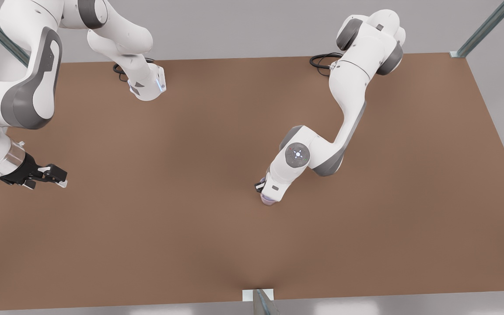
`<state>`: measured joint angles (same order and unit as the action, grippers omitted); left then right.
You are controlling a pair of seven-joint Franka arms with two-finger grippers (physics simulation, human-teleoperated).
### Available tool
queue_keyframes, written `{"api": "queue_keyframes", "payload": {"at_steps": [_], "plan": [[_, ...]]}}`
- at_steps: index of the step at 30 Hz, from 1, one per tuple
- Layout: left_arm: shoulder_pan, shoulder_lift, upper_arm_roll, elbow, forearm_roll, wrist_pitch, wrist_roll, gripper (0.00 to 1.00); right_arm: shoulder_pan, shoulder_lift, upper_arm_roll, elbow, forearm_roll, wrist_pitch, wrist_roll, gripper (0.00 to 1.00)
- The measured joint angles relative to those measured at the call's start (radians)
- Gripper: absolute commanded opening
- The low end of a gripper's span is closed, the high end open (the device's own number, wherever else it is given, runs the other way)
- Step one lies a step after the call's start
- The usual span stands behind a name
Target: Stack the cups, with the pink cup at the bottom and the purple cup at the top
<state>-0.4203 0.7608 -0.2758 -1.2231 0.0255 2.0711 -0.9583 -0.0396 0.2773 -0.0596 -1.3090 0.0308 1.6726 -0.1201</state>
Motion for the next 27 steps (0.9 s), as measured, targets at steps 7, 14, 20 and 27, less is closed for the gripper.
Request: {"api": "queue_keyframes", "payload": {"at_steps": [7, 14, 20, 27], "plan": [[0.002, 0.000, 0.001, 0.001, 0.000, 0.000, -0.004, 0.41, 0.001, 0.001, 0.000, 0.000, 0.000, 0.003, -0.005, 1.00], [0.005, -0.001, 0.002, 0.005, -0.001, 0.001, -0.001, 0.41, 0.000, 0.000, 0.000, 0.000, 0.000, 0.006, -0.008, 1.00], [0.005, -0.005, 0.002, 0.009, -0.002, 0.000, 0.001, 0.75, 0.001, 0.000, 0.000, 0.000, 0.000, 0.007, -0.010, 1.00], [0.157, -0.131, 0.021, 0.014, 0.033, -0.189, 0.086, 1.00, 0.001, -0.001, 0.000, 0.000, -0.001, 0.007, -0.011, 1.00]]}}
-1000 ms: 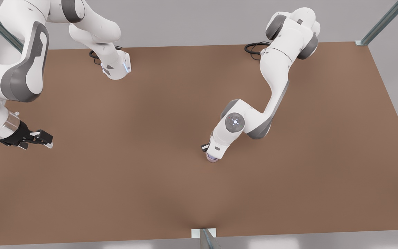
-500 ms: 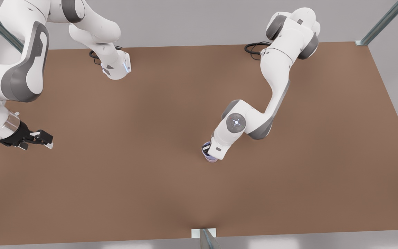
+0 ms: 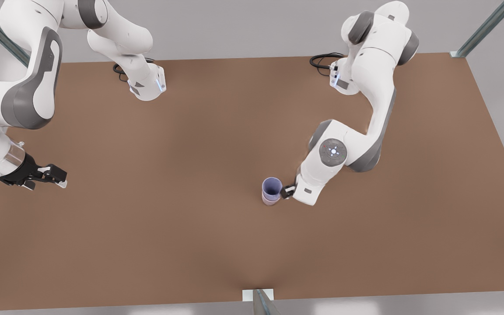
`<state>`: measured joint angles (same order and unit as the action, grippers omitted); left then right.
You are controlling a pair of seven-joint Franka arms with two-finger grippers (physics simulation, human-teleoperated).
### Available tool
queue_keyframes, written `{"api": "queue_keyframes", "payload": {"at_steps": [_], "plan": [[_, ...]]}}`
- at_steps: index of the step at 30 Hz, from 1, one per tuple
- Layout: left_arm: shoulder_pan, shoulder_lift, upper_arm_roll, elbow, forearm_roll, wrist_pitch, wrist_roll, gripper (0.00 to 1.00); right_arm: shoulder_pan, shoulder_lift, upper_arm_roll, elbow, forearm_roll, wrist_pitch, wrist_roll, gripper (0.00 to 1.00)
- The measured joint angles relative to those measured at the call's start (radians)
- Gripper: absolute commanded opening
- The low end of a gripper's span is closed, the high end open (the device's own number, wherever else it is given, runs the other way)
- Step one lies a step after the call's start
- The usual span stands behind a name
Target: Stack the cups, with the pink cup at the bottom and the purple cup at the top
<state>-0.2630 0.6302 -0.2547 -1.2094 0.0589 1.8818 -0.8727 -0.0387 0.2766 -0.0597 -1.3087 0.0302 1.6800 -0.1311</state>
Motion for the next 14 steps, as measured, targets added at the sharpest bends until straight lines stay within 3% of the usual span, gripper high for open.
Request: {"api": "queue_keyframes", "payload": {"at_steps": [5, 9, 14], "plan": [[0.221, -0.141, 0.046, -0.025, 0.014, -0.229, 0.174, 1.00, 0.001, -0.002, 0.002, 0.000, 0.000, -0.001, -0.001, 1.00], [0.240, -0.360, 0.089, -0.200, 0.024, -0.301, 0.312, 1.00, 0.000, -0.002, 0.002, 0.000, 0.000, -0.001, -0.001, 1.00], [0.238, -0.421, 0.095, -0.256, 0.029, -0.329, 0.462, 1.00, 0.000, -0.002, 0.001, 0.001, -0.001, -0.001, -0.002, 1.00]]}}
